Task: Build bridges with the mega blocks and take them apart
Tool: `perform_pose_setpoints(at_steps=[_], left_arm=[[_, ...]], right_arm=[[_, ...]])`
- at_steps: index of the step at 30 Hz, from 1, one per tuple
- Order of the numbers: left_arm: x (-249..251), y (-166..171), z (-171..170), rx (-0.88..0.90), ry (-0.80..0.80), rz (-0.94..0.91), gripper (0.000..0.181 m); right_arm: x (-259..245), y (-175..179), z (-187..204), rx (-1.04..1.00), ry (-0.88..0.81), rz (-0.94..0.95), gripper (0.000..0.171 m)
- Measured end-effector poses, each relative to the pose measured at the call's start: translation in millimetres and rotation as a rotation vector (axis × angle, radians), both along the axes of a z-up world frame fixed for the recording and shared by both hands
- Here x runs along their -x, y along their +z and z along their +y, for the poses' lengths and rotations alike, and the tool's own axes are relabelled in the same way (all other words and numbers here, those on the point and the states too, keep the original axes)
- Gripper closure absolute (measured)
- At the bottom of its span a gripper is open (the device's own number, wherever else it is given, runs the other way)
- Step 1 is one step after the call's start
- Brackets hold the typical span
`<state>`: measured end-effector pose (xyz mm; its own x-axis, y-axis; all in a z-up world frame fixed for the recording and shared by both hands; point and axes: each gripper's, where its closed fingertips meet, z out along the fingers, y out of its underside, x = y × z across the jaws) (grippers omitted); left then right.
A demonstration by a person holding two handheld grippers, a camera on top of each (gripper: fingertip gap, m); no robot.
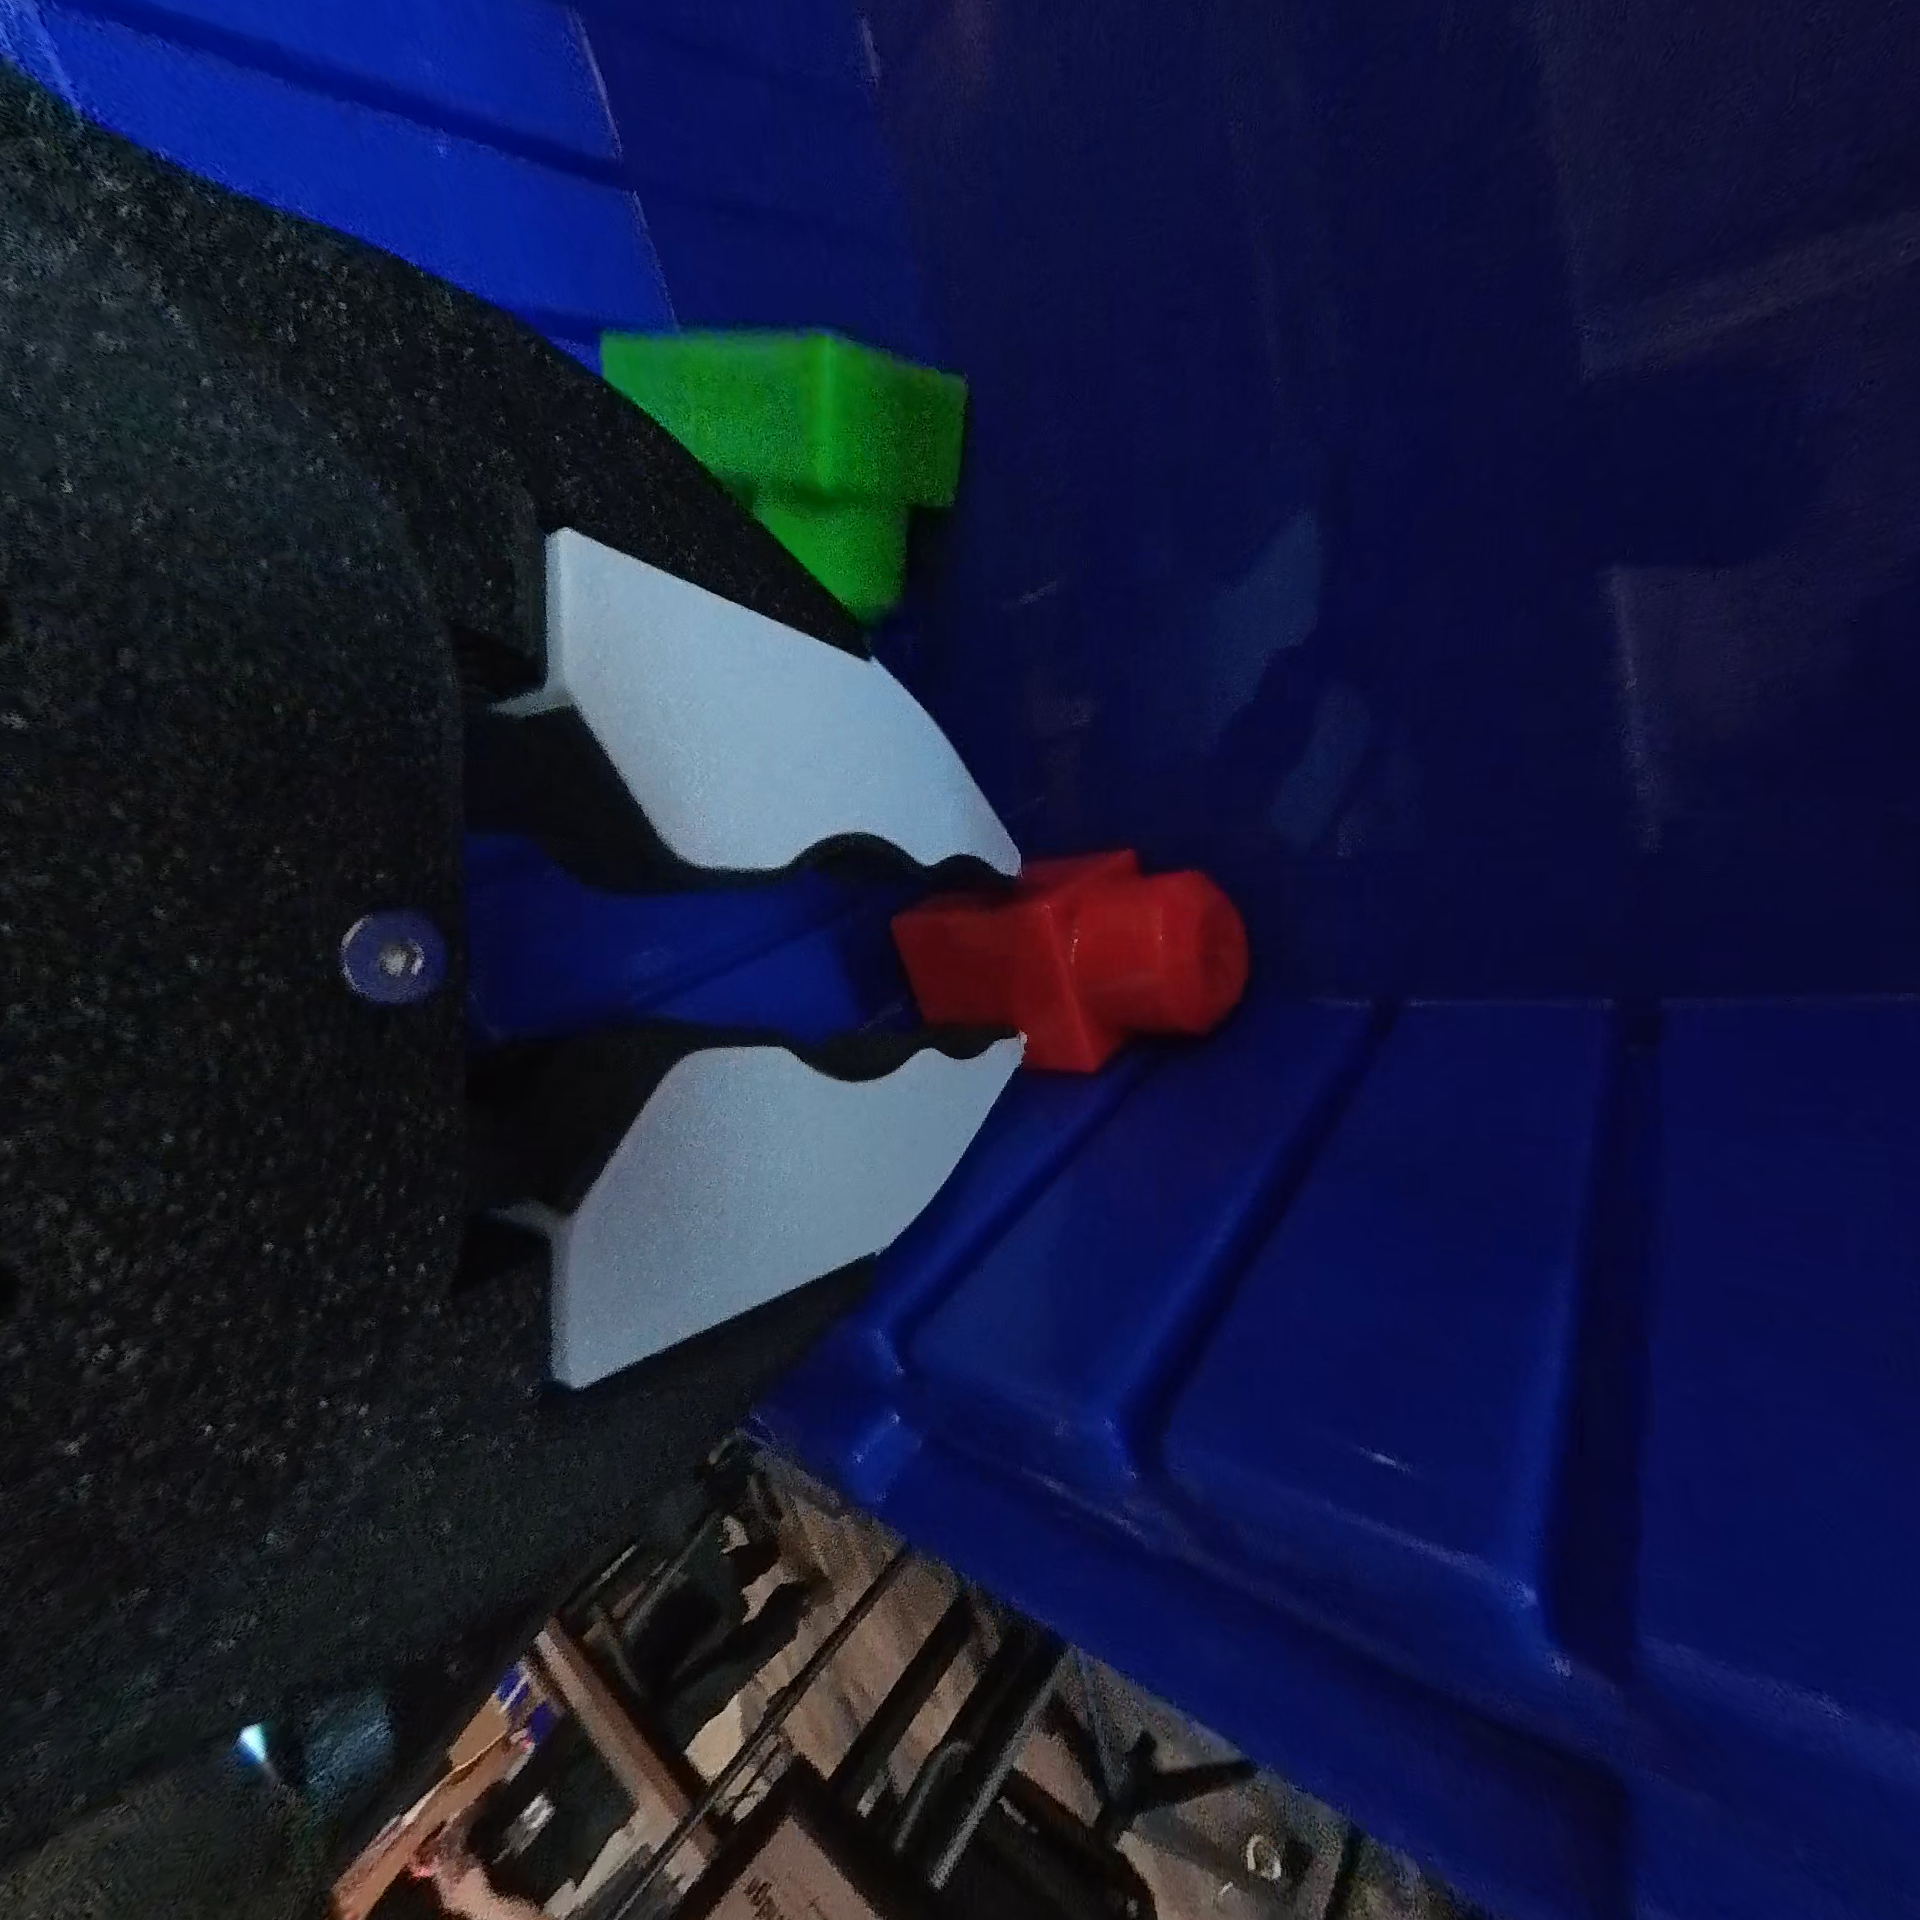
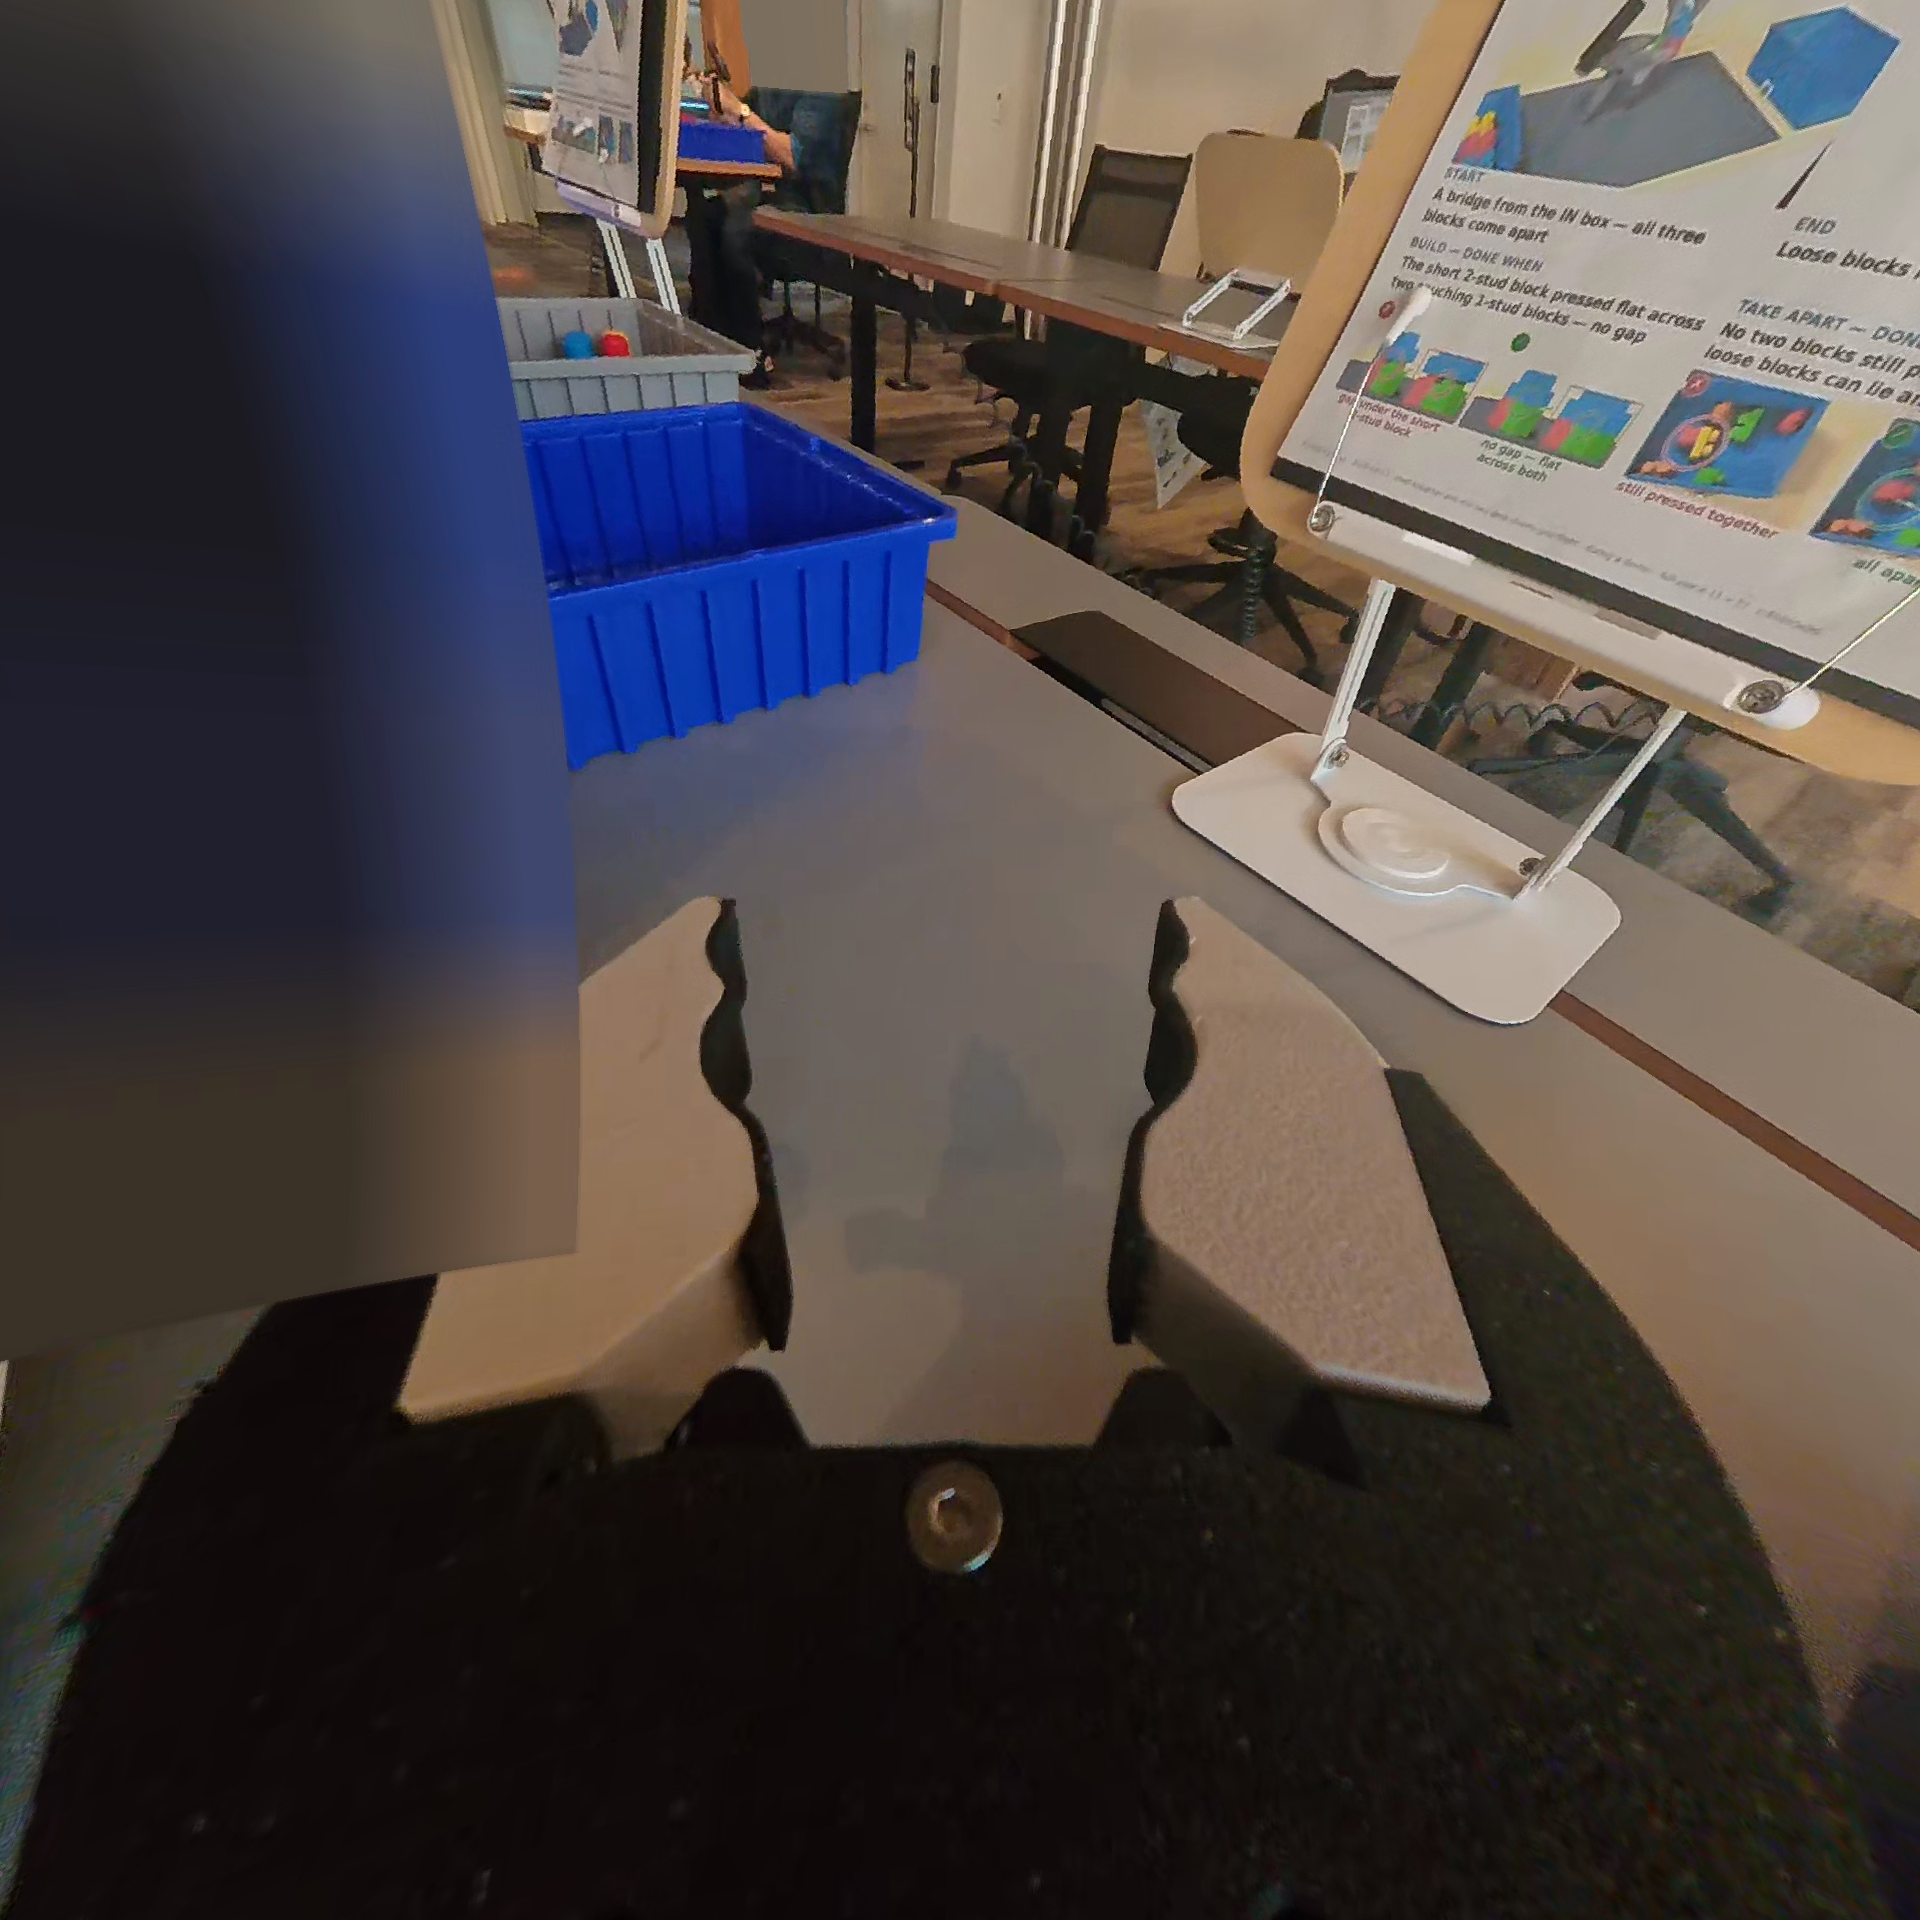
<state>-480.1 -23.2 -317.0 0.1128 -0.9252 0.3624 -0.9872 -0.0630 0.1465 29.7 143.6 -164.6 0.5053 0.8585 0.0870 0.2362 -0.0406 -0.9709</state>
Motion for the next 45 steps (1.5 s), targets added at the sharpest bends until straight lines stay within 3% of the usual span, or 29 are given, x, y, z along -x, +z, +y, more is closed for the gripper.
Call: perform_pose_setpoints(at_steps=[12, 18, 20, 25, 27, 29, 36, 45], left_arm=[[-2.5, 7.2, 32.7, -0.180, 0.075, -0.040, 0.166], [-1.2, 12.6, 30.8, -0.185, 0.190, -0.032, 0.124], [4.7, 6.2, 31.8, -0.211, 0.196, -0.004, 0.123], [5.1, -12.6, 26.1, -0.217, 0.174, 0.016, 0.128], [4.7, -17.6, 26.5, -0.223, 0.167, 0.009, 0.142], [5.6, -16.6, 30.9, -0.253, 0.169, -0.001, 0.143], [-18.0, 25.8, 58.0, -0.406, 0.329, -0.152, 0.144], [-117.2, 103.6, 79.4, -0.584, 0.408, -0.507, 0.145]], right_arm=[[0.4, 2.5, -4.0, -0.007, 0.003, 0.004, 0.098], [-0.2, 2.7, -5.3, -0.013, 0.005, 0.008, 0.099], [0.8, 1.4, -5.6, -0.010, 0.012, 0.011, 0.099], [2.1, 2.0, -6.6, -0.011, 0.023, 0.015, 0.099], [1.7, 2.1, -7.2, -0.009, 0.024, 0.018, 0.099], [1.1, 1.7, -8.6, -0.006, 0.026, 0.019, 0.099], [2.9, 0.6, -18.0, -0.002, 0.066, -0.008, 0.103], [33.1, 10.5, -43.6, -0.003, 0.269, -0.153, 0.107]])
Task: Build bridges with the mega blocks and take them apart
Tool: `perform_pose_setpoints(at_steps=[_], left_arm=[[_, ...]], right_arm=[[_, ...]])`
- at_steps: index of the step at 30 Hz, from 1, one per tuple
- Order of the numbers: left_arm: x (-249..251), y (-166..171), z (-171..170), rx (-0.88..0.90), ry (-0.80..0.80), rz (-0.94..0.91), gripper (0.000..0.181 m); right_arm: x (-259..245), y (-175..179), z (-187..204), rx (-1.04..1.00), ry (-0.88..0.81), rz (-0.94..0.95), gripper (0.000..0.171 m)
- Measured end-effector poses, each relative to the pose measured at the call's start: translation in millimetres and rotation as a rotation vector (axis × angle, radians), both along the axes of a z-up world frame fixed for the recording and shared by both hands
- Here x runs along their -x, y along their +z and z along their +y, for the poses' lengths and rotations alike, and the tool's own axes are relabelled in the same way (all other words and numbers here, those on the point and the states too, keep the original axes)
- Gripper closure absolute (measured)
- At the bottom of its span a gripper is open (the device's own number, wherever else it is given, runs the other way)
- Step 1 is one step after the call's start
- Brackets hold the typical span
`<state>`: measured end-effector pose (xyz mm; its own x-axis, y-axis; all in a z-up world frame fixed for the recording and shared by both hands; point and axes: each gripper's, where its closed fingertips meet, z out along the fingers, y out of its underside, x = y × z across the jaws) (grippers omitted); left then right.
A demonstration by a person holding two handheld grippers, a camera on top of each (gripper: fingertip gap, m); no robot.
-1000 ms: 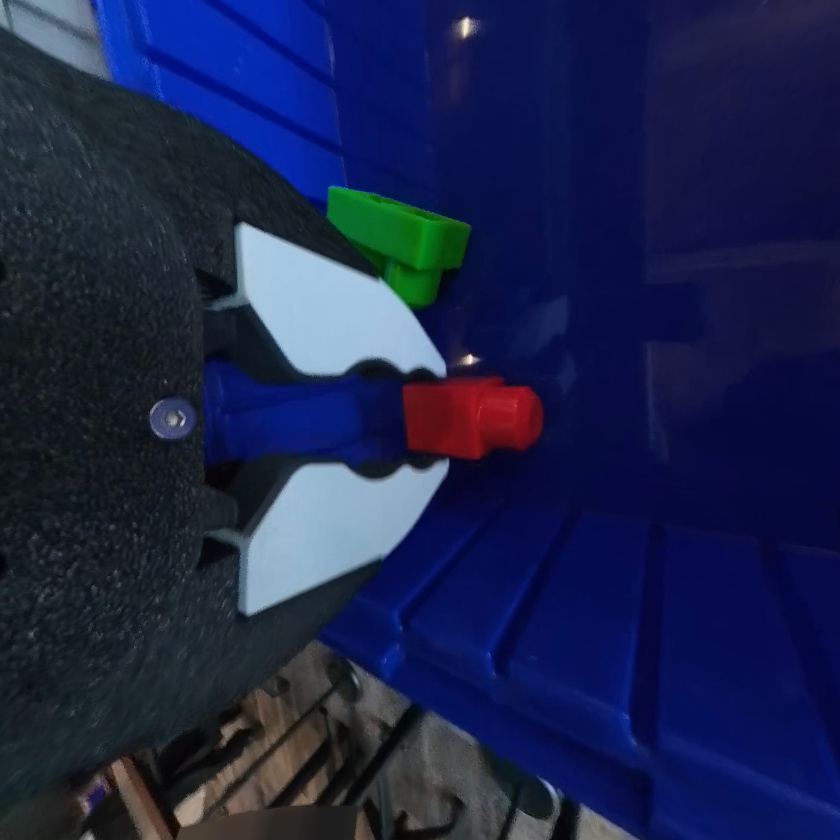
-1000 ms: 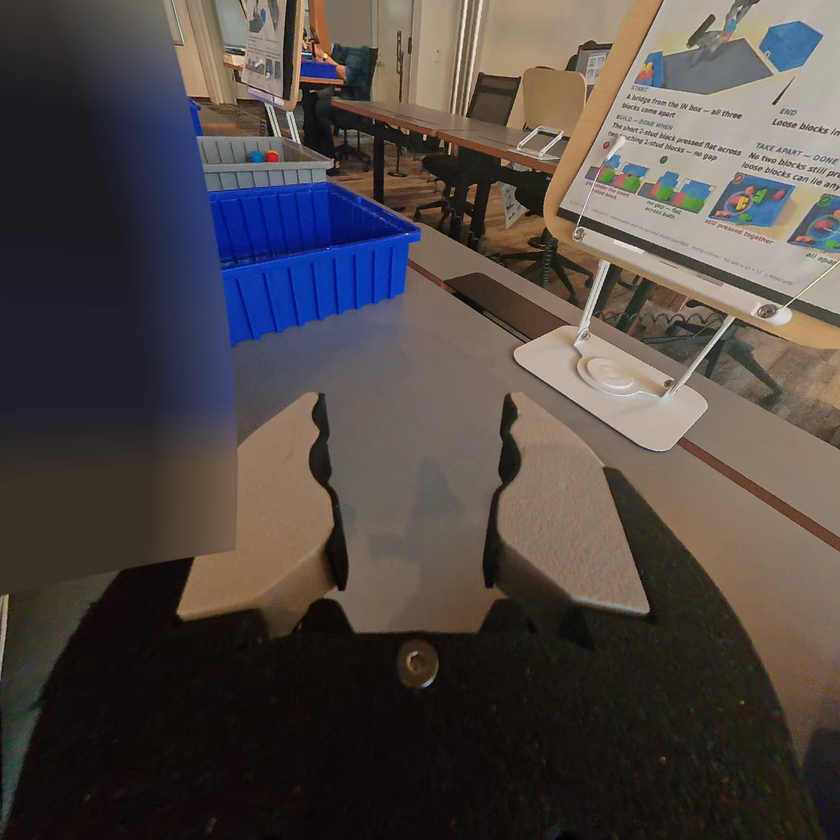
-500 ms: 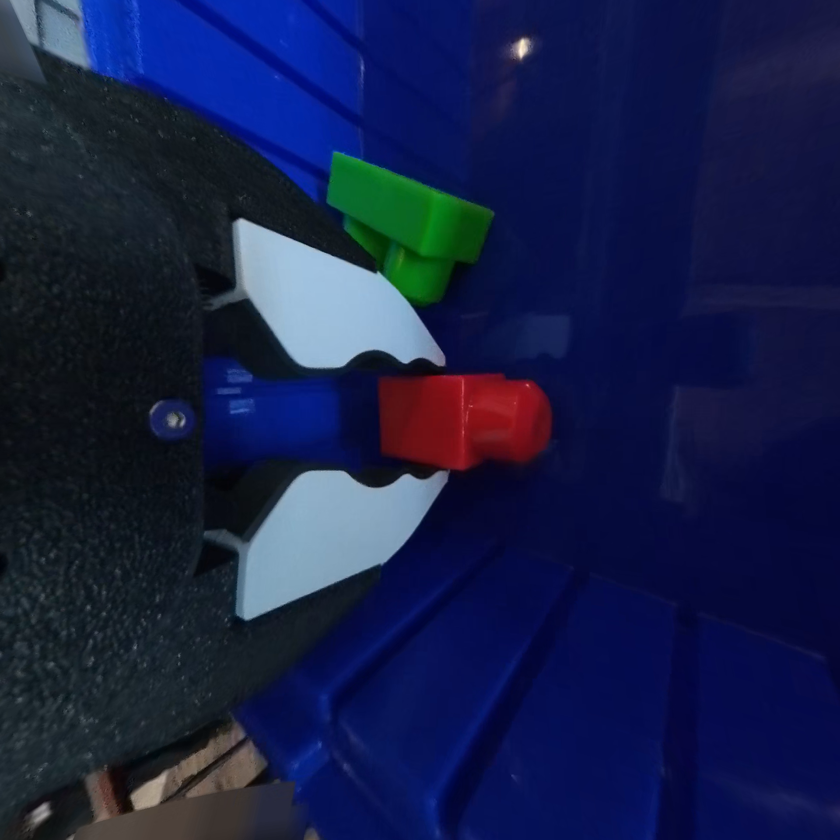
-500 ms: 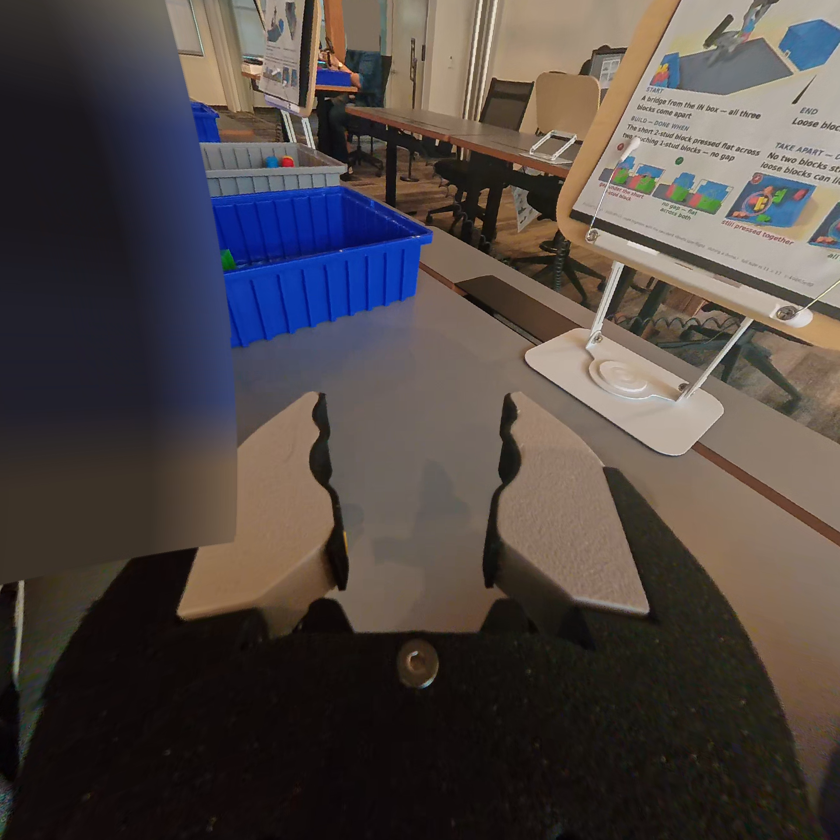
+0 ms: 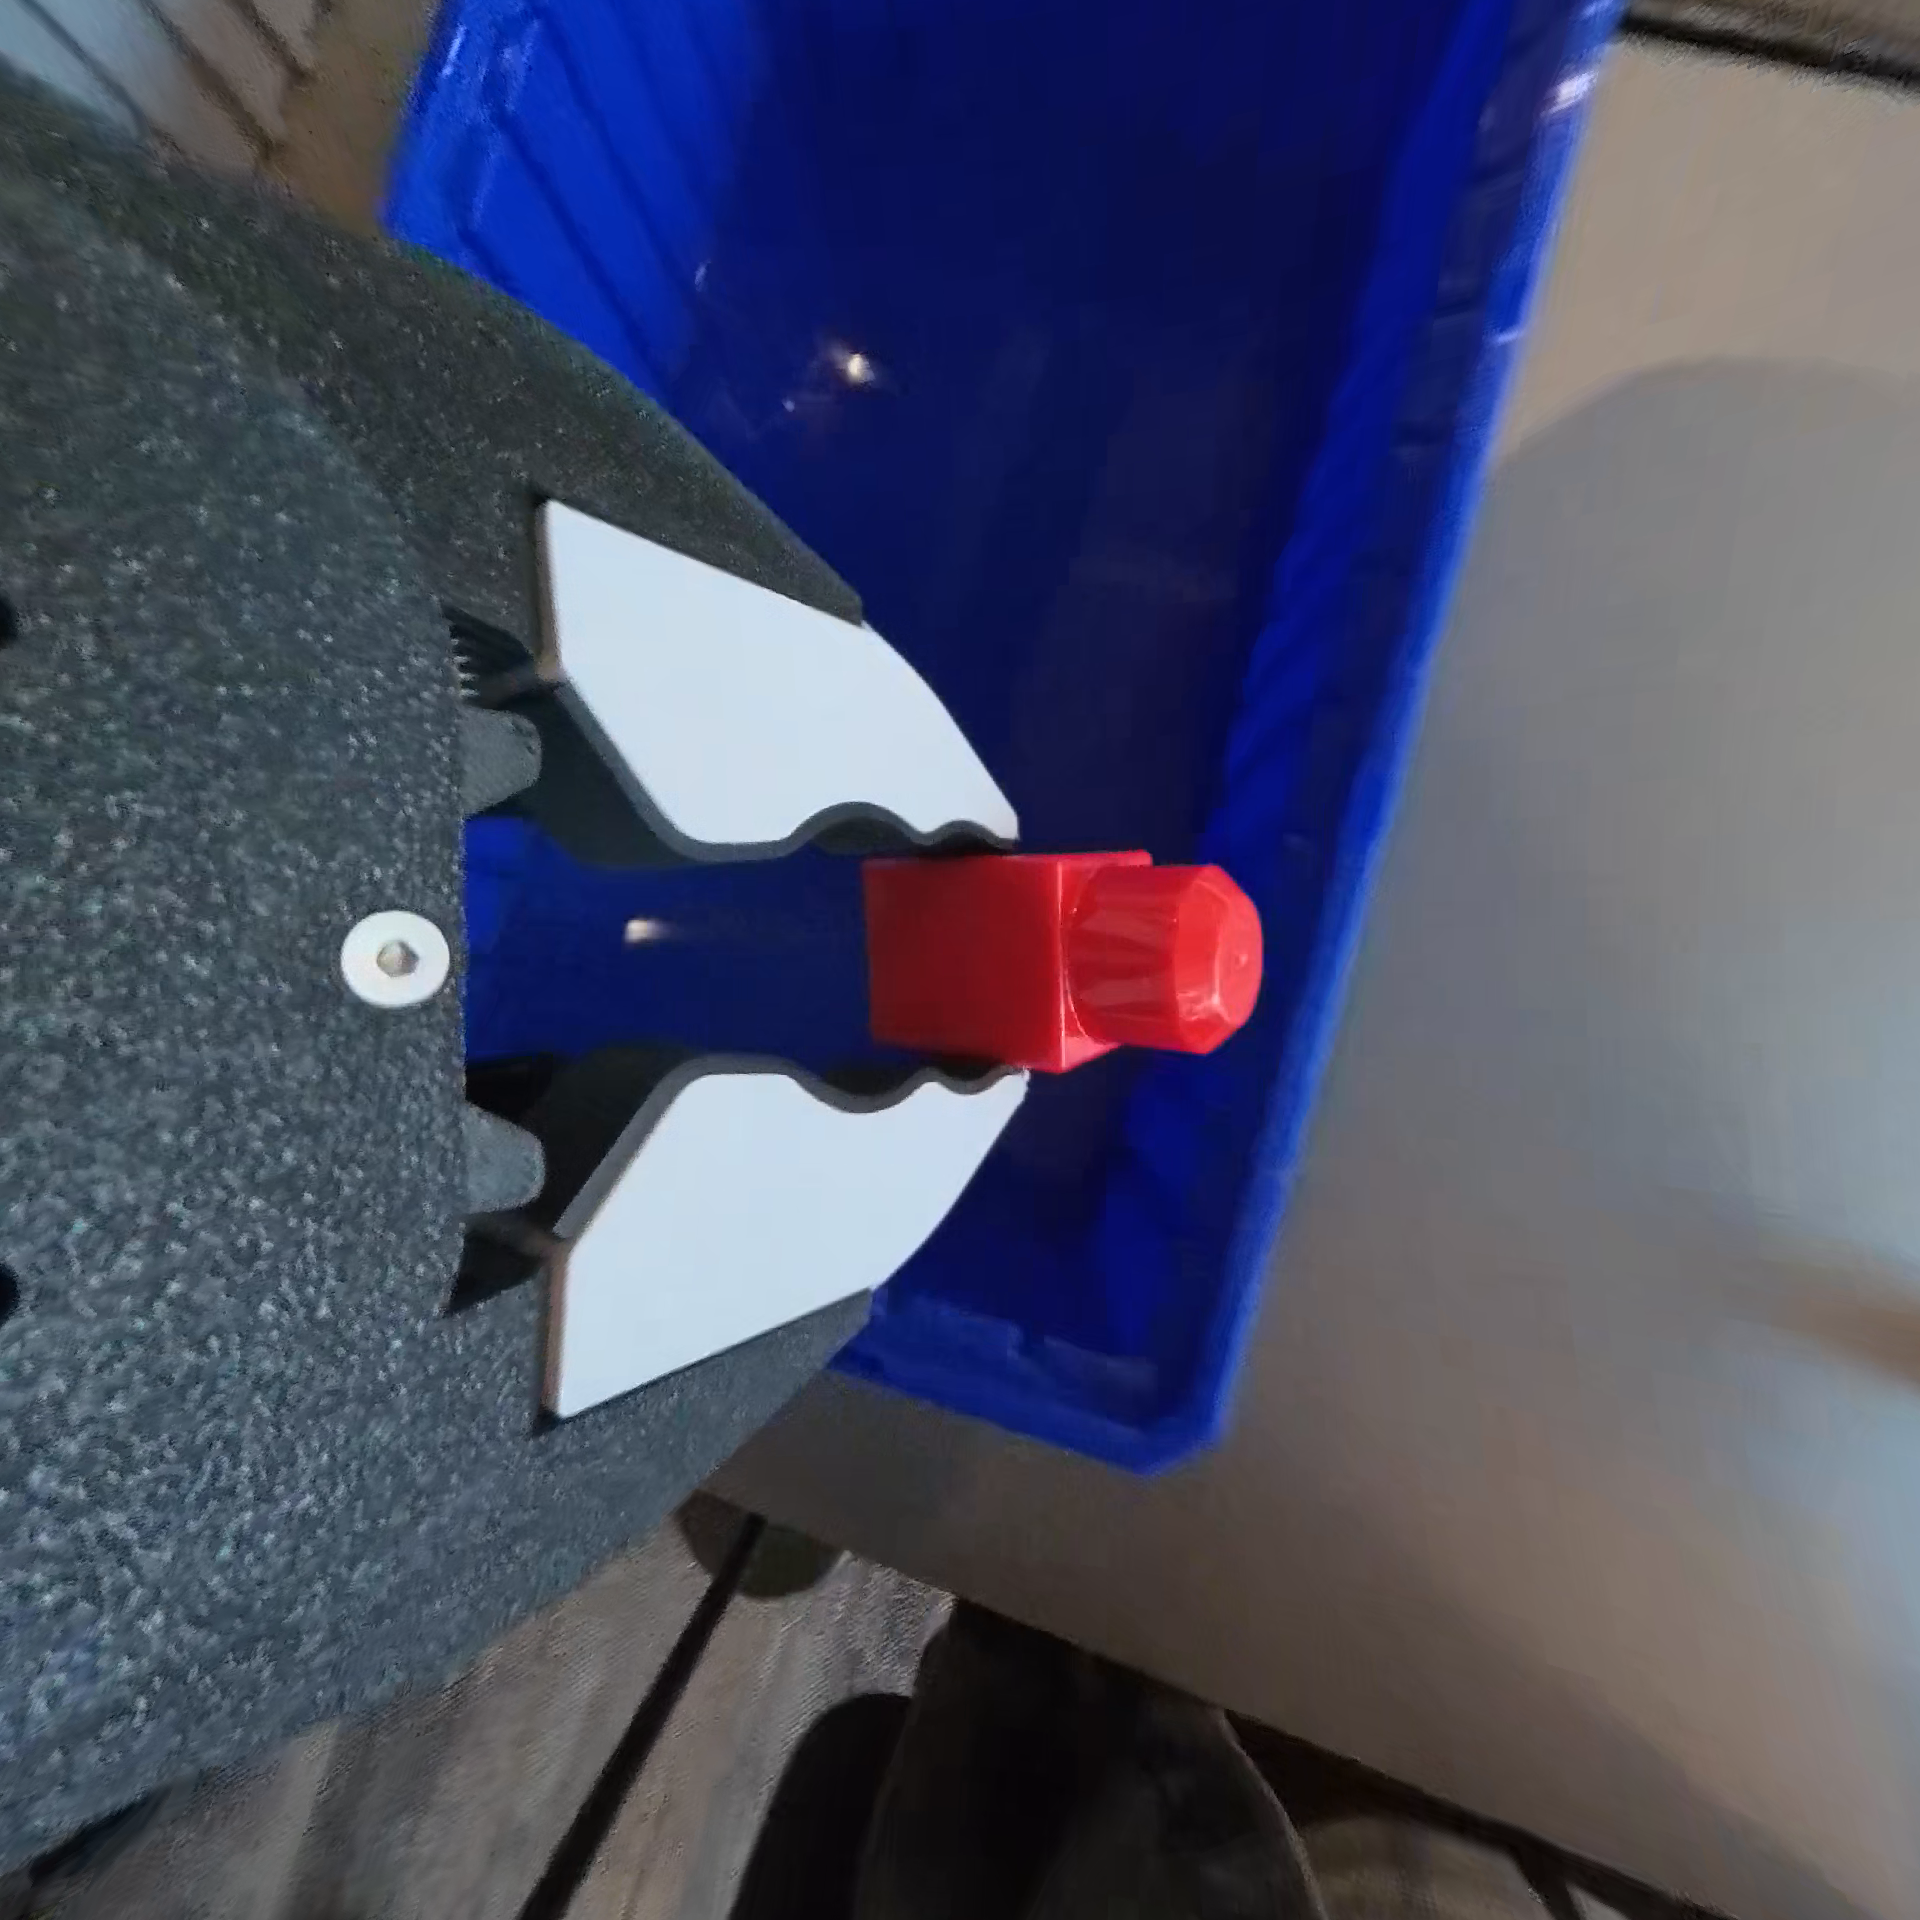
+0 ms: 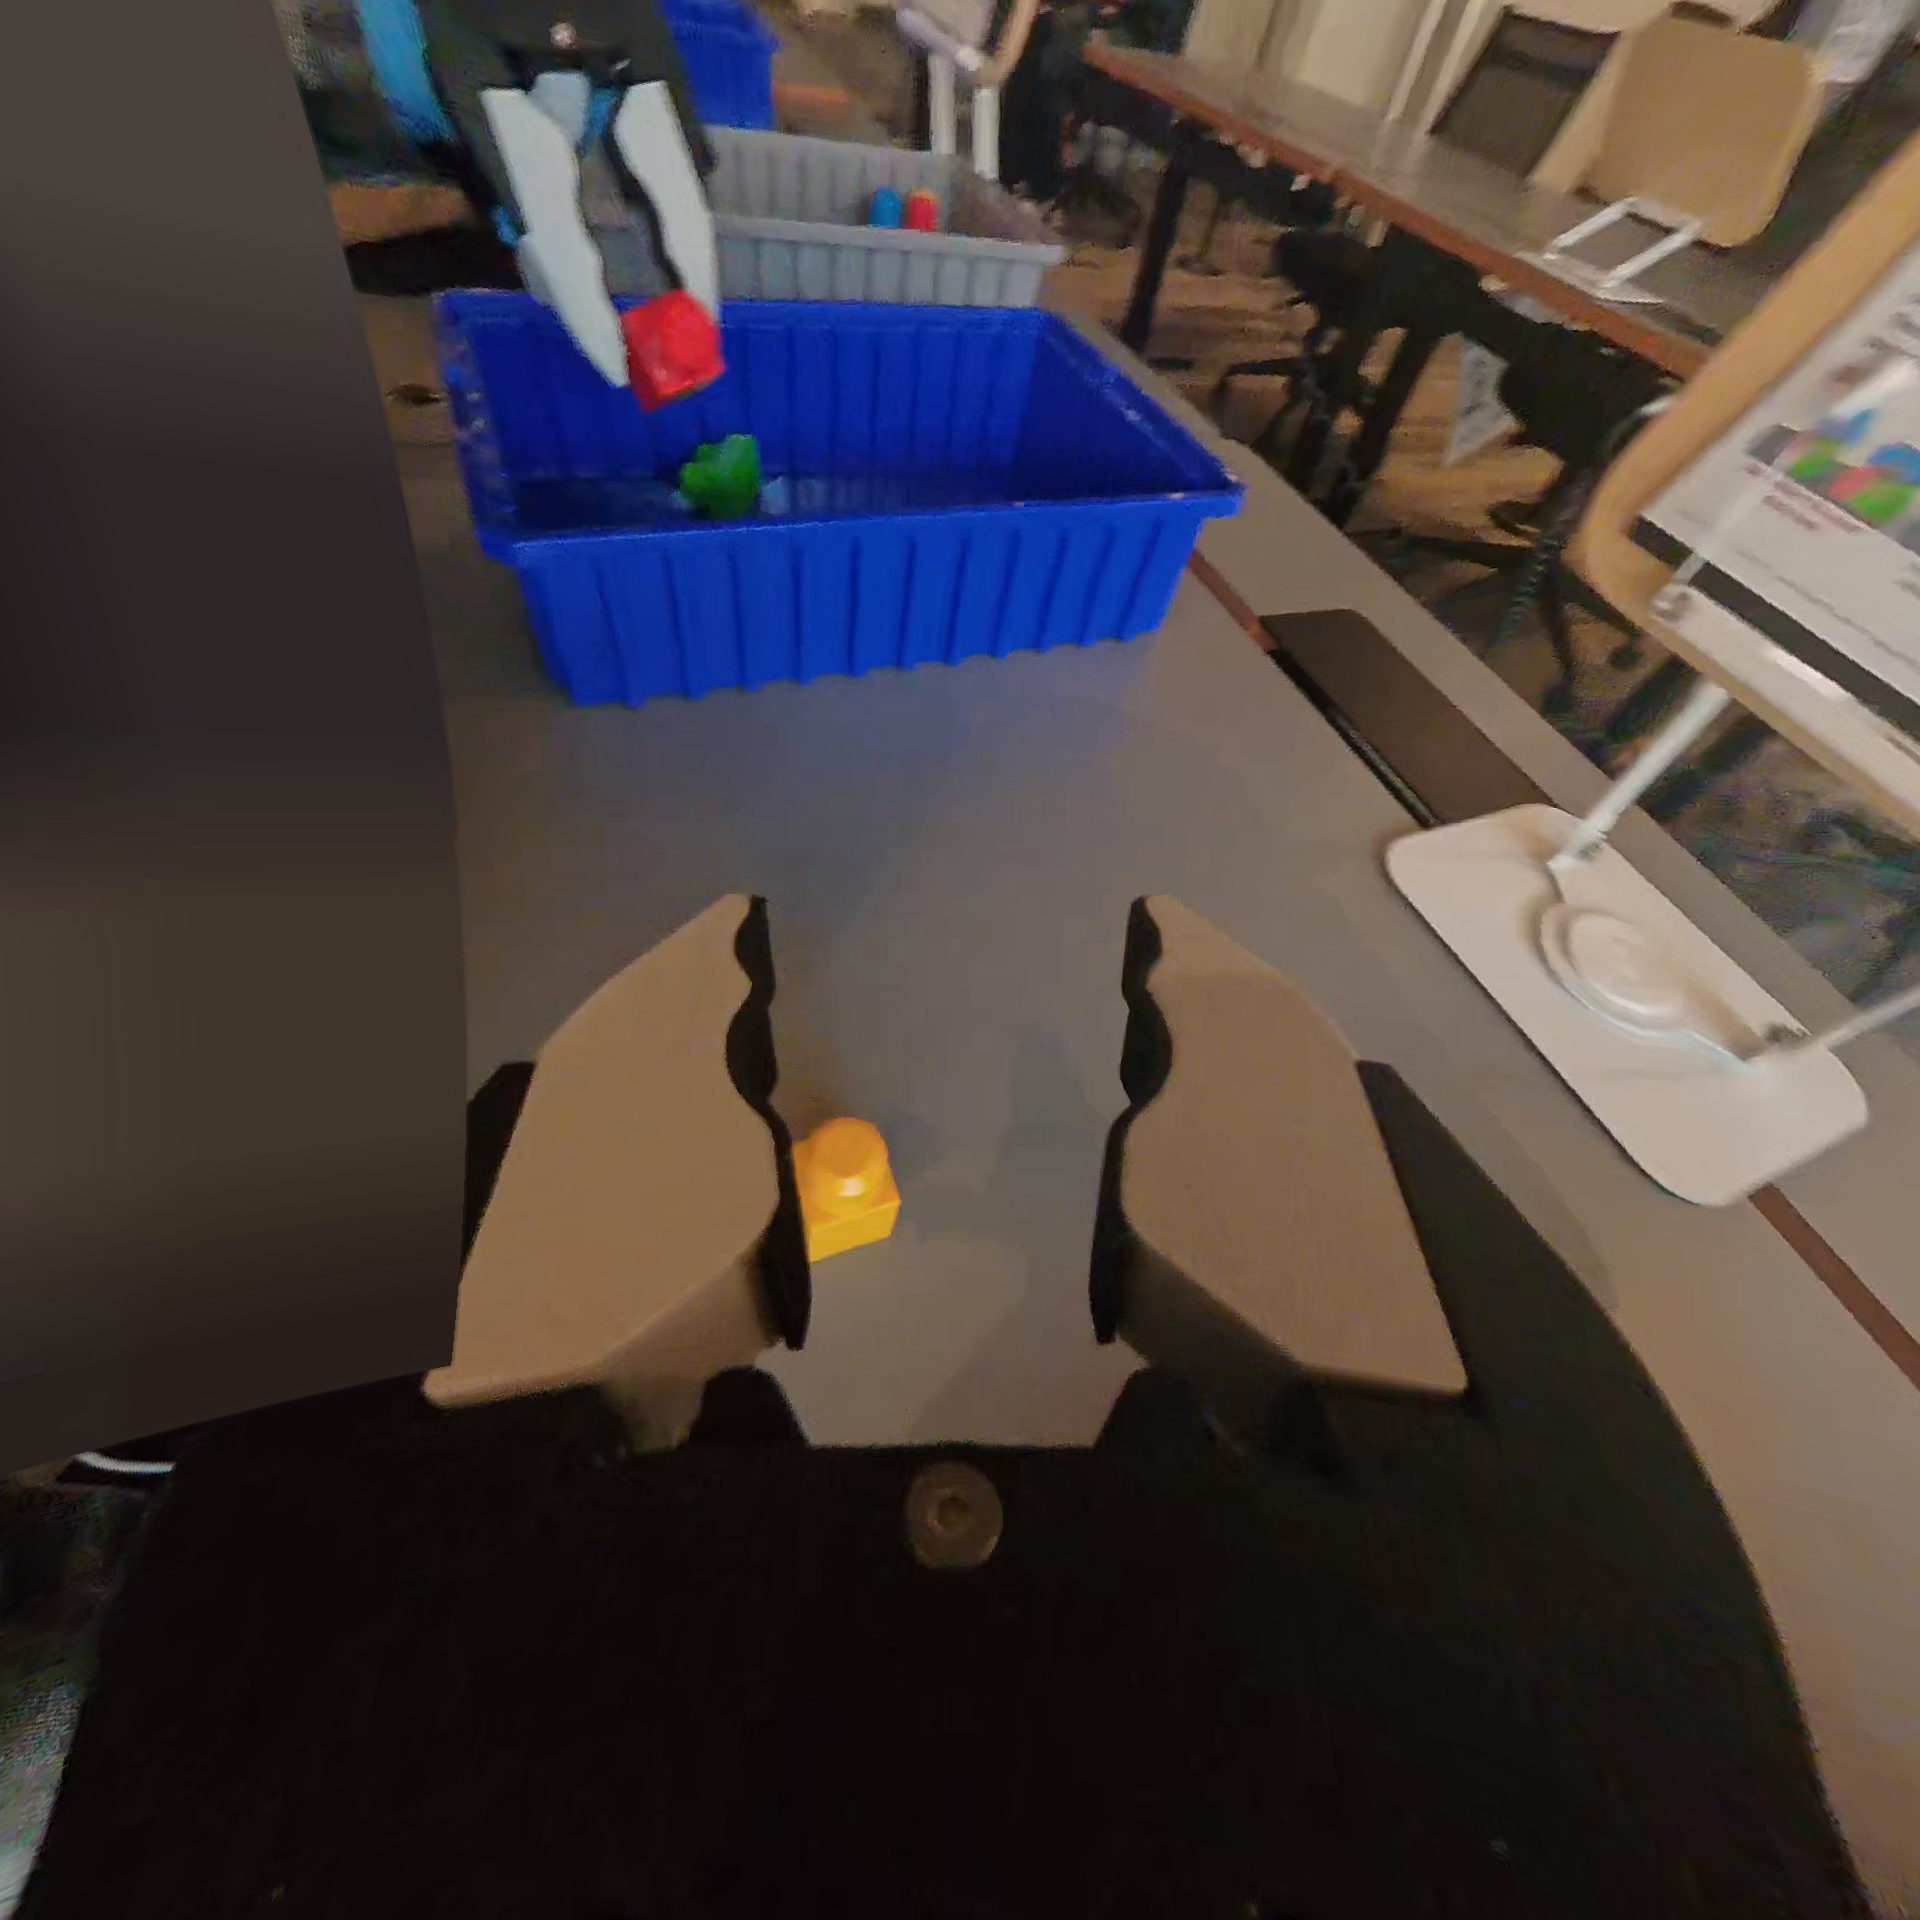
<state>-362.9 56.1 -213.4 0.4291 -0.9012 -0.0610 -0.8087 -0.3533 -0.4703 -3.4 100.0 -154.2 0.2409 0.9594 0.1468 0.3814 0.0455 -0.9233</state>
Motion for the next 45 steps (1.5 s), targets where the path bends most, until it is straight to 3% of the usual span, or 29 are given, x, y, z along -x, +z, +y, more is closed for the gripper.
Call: perform_pose_setpoints(at_steps=[12, 25, 27, 33, 37, 45], left_arm=[[-152.2, 47.1, -24.7, -0.159, -0.144, -0.247, 0.145], [-280.7, 39.7, -55.8, -0.152, -0.292, -0.360, 0.145], [-290.5, 39.3, -57.1, -0.151, -0.300, -0.365, 0.145], [-308.0, 38.0, -55.2, -0.191, -0.304, -0.400, 0.144], [-302.4, 31.6, -44.2, -0.237, -0.212, -0.407, 0.115], [-261.0, 52.7, -33.0, -0.353, -0.028, -0.607, 0.119]], right_arm=[[66.2, 11.0, -63.3, -0.079, 0.353, -0.233, 0.113], [73.9, 10.3, -99.4, -0.198, 0.517, -0.419, 0.127], [68.9, 8.4, -101.8, -0.218, 0.528, -0.436, 0.143], [53.4, 7.2, -100.9, -0.239, 0.523, -0.461, 0.143], [33.0, -3.5, -84.0, -0.229, 0.478, -0.572, 0.143], [-24.4, -80.6, -36.8, -0.033, 0.362, -0.934, 0.143]])
